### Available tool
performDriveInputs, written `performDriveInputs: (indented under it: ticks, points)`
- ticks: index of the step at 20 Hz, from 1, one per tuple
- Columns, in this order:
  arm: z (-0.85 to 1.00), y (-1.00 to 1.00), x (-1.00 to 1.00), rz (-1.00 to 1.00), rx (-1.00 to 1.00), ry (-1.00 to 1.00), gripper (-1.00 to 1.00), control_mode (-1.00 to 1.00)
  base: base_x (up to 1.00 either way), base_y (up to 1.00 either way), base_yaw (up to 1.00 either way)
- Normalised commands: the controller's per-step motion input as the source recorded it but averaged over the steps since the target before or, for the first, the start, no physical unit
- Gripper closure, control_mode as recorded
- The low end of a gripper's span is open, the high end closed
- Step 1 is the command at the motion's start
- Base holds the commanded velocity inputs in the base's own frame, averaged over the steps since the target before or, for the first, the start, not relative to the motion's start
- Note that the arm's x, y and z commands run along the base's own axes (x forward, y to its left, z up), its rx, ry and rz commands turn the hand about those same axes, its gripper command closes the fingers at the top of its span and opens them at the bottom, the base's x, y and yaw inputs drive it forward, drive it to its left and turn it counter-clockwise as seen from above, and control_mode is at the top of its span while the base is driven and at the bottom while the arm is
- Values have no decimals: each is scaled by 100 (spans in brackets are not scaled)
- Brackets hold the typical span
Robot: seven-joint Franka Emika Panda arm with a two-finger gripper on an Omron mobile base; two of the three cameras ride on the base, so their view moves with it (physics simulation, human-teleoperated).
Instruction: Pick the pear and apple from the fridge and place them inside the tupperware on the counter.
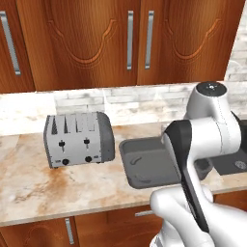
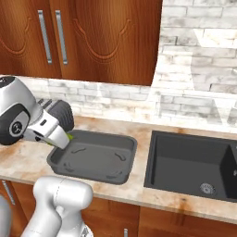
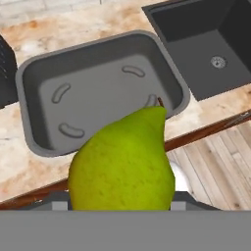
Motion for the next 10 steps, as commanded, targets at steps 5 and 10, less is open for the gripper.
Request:
performDriveInputs:
  ticks: [5, 10]
  points:
    - [-38, -17, 38, 0, 0, 2, 100, -100, 0, 0, 0]
    - [-30, -15, 40, 0, 0, 18, 100, -100, 0, 0, 0]
